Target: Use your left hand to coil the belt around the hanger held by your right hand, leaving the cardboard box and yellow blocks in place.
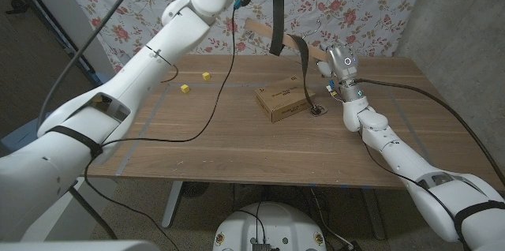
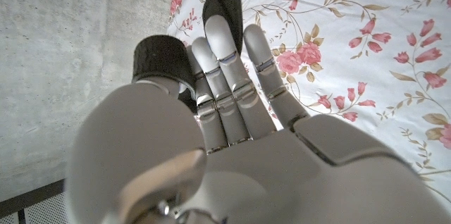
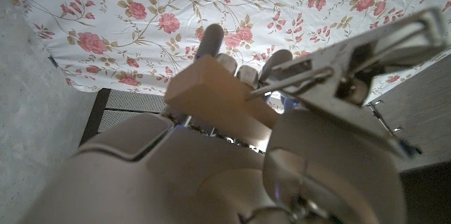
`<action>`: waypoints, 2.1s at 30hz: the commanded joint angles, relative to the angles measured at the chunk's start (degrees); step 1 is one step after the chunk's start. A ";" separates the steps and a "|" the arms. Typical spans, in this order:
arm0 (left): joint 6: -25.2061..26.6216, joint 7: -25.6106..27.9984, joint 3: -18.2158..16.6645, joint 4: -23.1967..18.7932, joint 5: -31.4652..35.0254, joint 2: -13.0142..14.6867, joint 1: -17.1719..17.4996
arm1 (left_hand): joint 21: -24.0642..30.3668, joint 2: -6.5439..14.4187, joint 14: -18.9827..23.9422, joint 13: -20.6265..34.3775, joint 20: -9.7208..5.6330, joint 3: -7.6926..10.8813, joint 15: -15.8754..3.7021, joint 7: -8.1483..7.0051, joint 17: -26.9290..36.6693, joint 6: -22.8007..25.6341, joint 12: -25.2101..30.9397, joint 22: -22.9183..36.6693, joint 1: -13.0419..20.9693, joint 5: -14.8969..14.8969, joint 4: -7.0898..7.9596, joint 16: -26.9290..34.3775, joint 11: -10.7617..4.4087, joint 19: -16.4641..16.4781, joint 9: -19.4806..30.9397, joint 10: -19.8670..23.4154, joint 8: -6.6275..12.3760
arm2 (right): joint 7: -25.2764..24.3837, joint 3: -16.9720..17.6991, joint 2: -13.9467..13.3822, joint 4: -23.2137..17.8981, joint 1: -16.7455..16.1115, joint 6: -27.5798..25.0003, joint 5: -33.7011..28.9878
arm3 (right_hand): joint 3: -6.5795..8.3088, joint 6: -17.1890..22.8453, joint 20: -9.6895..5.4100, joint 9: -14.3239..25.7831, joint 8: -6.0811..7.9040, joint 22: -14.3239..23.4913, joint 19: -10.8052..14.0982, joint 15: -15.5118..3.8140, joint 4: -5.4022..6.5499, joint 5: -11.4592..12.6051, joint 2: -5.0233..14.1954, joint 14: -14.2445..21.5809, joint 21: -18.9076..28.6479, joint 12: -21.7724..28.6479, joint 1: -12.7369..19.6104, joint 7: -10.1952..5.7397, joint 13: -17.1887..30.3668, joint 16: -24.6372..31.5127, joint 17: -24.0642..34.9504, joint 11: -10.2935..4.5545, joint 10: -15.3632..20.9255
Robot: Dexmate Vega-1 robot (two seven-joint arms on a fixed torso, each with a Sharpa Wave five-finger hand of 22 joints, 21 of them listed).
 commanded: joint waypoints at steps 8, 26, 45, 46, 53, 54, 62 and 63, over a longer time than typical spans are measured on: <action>9.94 6.31 1.53 2.80 8.04 0.36 -4.06 | 0.55 0.00 0.32 0.39 -3.07 1.70 -0.41 2.62 0.62 3.31 -0.67 0.09 1.08 0.06 -0.87 -0.48 -0.86 -0.16 0.42 1.17 -0.70 | -1.06 6.99 2.42 0.27 -1.54 10.25 -7.41 | -1.40 -0.89 -5.05 -0.53 0.17 -0.09 -1.03 -4.58 0.35 1.29 -0.11 -1.71 -1.44 -2.07 -0.64 -0.28 -1.42 0.49 0.09 -0.10 -0.92; 12.12 8.17 2.90 9.00 11.11 0.62 -3.39 | 0.70 -0.15 0.45 0.77 -3.09 1.69 0.02 2.47 0.72 3.67 -1.59 0.06 1.43 0.00 -0.29 -1.33 -0.91 -0.12 0.78 1.54 -1.35 | -1.06 20.80 12.10 -2.06 -0.36 36.28 -2.49 | -2.17 -1.22 -5.76 -0.07 0.72 -0.40 1.51 -4.65 0.89 2.94 0.38 -1.33 -3.96 -2.31 -0.83 0.29 -0.32 0.69 0.11 0.13 -0.18; 11.23 1.32 5.89 6.34 10.81 5.47 2.32 | 0.69 -0.36 0.72 1.44 -3.00 1.62 0.03 2.36 1.09 3.79 -2.30 0.04 1.75 -0.03 0.21 -1.76 -0.75 -0.32 1.06 1.56 -1.74 | 7.91 8.63 5.57 6.68 7.78 24.38 27.82 | -2.43 -1.36 -5.12 0.58 1.24 0.05 2.42 -4.58 0.70 3.87 0.74 -1.01 -5.80 -0.71 -0.57 0.51 0.51 0.67 0.12 0.22 -0.63; 11.22 1.24 5.85 6.34 10.87 5.45 2.35 | 0.70 -0.41 0.71 1.29 -3.04 1.61 0.03 2.43 1.02 3.78 -2.41 0.04 1.74 -0.03 0.24 -1.82 -0.79 -0.28 1.07 1.60 -1.75 | 7.67 8.08 5.25 6.68 7.84 24.19 28.23 | -2.44 -1.46 -5.14 0.68 1.28 0.06 2.41 -4.58 0.68 3.88 0.74 -1.01 -5.82 -0.62 -0.55 0.50 0.62 0.67 0.12 0.17 -0.68; 9.97 -4.38 8.49 5.32 10.90 6.89 4.04 | 0.68 -0.36 0.82 1.54 -3.02 1.62 -0.24 2.31 1.16 3.70 -2.59 0.04 1.93 -0.03 0.35 -1.93 -0.88 -0.37 1.23 1.62 -1.84 | 2.19 3.56 3.52 14.64 13.81 18.30 26.76 | -2.60 -1.56 -5.05 0.69 1.29 0.14 2.28 -4.57 0.61 3.96 0.73 -1.11 -5.98 -0.20 -0.43 0.60 0.78 0.66 0.12 0.19 -1.12; 9.66 -4.91 8.70 5.25 10.84 6.90 4.24 | 0.69 -0.32 0.75 1.26 -3.02 1.60 -0.20 2.37 1.29 3.70 -2.74 0.04 1.92 -0.04 0.41 -1.91 -0.81 -0.36 1.24 1.78 -1.85 | 1.28 2.81 3.27 15.66 14.55 17.33 26.28 | -2.60 -1.51 -5.02 0.57 1.23 0.15 2.34 -4.56 0.60 3.97 0.75 -1.13 -5.97 -0.12 -0.41 0.64 0.86 0.65 0.12 0.30 -1.16; 6.51 -9.84 10.44 5.94 10.12 5.94 4.12 | 0.72 -0.23 0.66 1.68 -3.02 1.42 -0.40 2.33 1.45 3.80 -2.91 0.04 2.14 -0.15 0.53 -2.11 -0.91 -0.30 1.25 1.77 -1.96 | -1.06 6.88 6.50 19.47 16.59 5.92 12.26 | -2.89 -1.60 -4.81 0.19 1.05 0.32 2.06 -4.57 0.40 3.99 0.83 -1.52 -6.01 -0.77 0.00 0.37 -0.05 0.60 0.09 0.36 -1.32; 6.17 -10.49 10.56 6.17 9.84 5.69 4.04 | 0.73 -0.23 0.69 1.70 -2.99 1.40 -0.40 2.36 1.39 3.76 -2.93 0.04 2.13 -0.16 0.57 -2.17 -0.93 -0.28 1.25 1.79 -1.99 | -1.06 7.43 6.85 20.21 16.94 5.33 10.90 | -2.95 -1.53 -4.67 0.03 1.03 0.32 2.25 -4.58 0.31 3.97 0.83 -1.49 -5.92 -1.16 0.13 0.30 -0.66 0.61 0.09 0.23 -1.03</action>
